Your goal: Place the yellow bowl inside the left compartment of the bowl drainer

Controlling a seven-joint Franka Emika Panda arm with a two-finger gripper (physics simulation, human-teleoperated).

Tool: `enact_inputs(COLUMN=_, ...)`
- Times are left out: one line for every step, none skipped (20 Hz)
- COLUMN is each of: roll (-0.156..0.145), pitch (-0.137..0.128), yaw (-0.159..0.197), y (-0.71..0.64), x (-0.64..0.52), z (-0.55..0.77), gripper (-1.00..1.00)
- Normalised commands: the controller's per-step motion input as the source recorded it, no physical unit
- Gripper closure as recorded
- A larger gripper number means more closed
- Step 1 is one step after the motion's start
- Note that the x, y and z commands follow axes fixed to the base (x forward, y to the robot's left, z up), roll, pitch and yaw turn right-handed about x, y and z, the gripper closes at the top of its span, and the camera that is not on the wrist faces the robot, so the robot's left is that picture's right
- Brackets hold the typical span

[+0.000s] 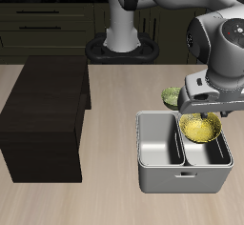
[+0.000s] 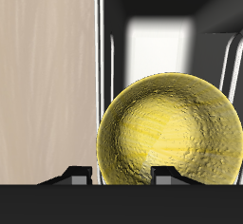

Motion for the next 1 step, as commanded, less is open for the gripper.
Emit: enact_inputs(roll=0.000, pitch=0.000, yaw=0.000, y=0.00, x=0.00, z=0.00, gripper=-1.00)
